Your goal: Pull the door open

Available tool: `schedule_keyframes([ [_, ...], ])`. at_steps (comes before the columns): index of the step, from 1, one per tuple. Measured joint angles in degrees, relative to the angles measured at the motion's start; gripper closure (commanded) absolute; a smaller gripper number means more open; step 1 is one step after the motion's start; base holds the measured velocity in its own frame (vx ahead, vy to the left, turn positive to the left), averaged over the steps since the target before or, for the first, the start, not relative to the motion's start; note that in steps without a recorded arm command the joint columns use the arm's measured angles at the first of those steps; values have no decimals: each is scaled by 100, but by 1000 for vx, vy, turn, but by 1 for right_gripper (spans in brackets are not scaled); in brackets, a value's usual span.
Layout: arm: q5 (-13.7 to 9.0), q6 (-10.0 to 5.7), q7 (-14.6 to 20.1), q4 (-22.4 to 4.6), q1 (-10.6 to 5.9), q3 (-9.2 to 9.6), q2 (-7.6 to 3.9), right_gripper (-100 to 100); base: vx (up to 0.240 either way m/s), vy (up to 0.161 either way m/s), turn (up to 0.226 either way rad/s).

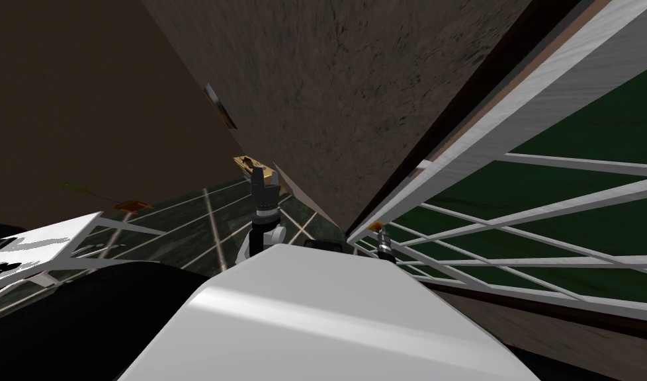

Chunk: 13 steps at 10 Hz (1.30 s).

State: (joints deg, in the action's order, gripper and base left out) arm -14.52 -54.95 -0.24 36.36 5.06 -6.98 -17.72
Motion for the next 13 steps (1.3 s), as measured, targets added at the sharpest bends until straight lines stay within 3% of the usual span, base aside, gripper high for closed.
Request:
schedule_keyframes([
  [6,-226,61,847,-38,-76,124,21,100,-49,-15,40],
  [7,-271,77,999,-21,-70,147,16,-100,-49,-7,-17],
  [13,-351,120,1846,-48,-197,236,132,-100,-41,8,-23],
])
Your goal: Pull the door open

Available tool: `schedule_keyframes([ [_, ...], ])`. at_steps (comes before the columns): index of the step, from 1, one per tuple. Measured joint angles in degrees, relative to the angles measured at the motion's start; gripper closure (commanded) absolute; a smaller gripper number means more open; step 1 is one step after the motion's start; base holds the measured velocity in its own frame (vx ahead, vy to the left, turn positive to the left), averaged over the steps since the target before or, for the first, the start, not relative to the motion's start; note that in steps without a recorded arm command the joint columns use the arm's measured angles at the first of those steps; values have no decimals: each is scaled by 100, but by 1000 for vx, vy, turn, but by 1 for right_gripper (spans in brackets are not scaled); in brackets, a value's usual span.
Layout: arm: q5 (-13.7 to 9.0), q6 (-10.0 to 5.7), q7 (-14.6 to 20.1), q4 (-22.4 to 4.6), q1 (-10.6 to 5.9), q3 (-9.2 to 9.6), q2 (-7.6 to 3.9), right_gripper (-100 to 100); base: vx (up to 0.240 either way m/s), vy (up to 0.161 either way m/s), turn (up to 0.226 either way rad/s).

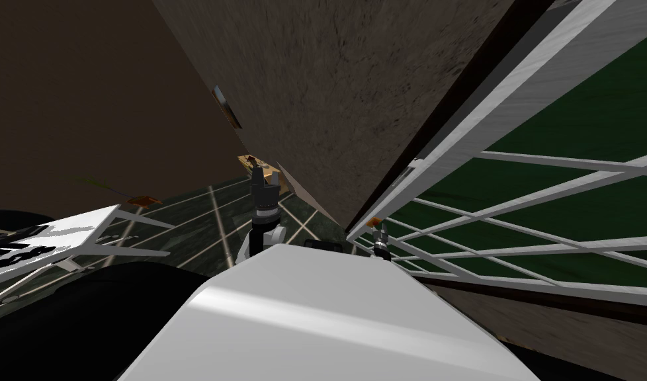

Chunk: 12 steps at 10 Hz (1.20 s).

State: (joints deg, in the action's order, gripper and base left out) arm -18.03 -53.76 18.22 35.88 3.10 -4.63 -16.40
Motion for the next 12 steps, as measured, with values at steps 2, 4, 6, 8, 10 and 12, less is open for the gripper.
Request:
schedule_keyframes([
  [2,-27,46,289,44,-19,26,37,-100,-35,4,-12],
  [4,-57,64,612,33,-63,62,77,-100,-43,1,-20],
  [6,-77,38,903,-58,-140,91,113,-100,-47,-1,-27],
  [8,-110,104,1187,56,-128,119,166,-100,-41,3,-15],
  [10,-146,105,1523,-40,-235,161,205,-100,-54,6,-25],
  [12,-177,186,1790,112,-203,183,261,-100,-32,1,-19],
])
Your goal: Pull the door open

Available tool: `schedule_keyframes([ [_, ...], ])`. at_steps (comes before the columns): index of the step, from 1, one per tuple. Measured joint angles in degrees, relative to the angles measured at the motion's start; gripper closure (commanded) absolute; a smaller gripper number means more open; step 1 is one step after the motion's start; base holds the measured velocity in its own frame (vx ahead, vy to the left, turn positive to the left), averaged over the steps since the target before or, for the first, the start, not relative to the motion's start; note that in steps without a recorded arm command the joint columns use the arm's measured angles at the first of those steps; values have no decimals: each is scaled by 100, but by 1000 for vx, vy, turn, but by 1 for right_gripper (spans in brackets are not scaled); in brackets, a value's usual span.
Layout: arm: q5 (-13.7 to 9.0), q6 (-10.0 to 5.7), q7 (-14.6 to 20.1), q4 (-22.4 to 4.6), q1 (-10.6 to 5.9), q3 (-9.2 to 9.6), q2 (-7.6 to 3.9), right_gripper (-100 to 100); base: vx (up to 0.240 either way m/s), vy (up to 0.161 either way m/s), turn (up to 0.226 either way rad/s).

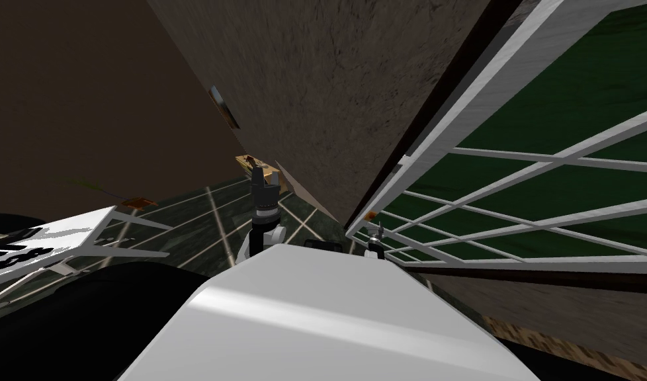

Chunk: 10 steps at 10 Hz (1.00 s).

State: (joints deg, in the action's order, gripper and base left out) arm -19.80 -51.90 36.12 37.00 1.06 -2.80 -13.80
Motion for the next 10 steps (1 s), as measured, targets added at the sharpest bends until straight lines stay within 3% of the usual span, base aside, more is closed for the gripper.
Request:
schedule_keyframes([
  [5,-73,13,726,-115,-162,86,94,-100,-48,0,-27],
  [6,-99,73,880,-6,-145,106,131,-100,-43,0,-15],
  [10,-151,110,1439,-18,-221,166,208,-100,-42,-4,-26],
])
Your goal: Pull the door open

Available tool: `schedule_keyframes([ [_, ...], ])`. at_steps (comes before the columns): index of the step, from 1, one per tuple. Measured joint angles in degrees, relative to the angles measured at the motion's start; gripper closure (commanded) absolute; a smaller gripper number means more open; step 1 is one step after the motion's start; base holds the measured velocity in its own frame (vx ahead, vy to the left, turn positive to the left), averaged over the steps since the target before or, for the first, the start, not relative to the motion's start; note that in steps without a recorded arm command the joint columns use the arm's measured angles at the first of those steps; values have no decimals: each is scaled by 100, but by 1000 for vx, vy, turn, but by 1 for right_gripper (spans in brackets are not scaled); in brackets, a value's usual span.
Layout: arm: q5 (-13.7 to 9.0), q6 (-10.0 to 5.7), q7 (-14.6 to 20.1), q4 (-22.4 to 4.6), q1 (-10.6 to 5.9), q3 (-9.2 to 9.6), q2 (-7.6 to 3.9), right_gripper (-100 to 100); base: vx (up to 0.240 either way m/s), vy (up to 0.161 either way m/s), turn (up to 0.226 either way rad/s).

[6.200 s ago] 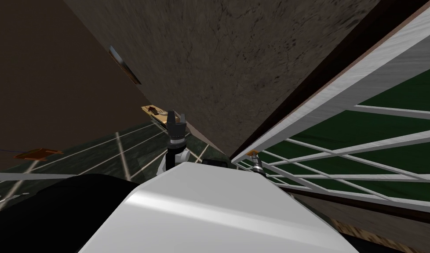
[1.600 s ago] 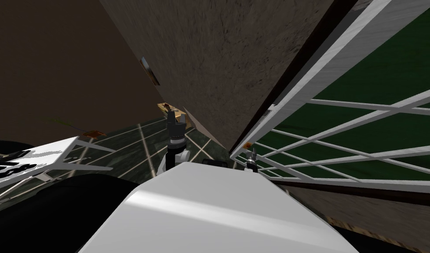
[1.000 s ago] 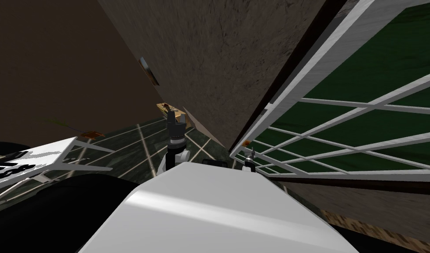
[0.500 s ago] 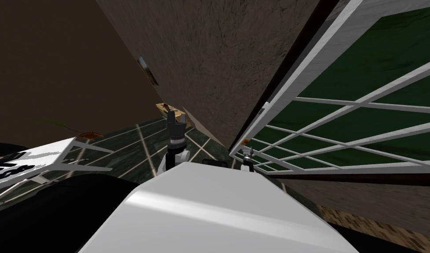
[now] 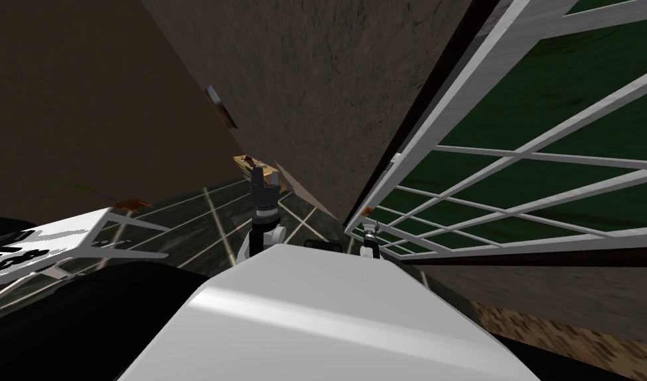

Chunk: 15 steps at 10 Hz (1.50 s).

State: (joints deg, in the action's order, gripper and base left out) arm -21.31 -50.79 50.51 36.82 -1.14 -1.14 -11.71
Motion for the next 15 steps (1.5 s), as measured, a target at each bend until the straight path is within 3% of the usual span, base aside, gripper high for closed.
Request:
schedule_keyframes([
  [12,-183,107,1796,-77,-297,199,253,-100,-38,-9,-21],
  [15,-224,198,2195,60,-287,231,322,-100,-29,-9,-18],
])
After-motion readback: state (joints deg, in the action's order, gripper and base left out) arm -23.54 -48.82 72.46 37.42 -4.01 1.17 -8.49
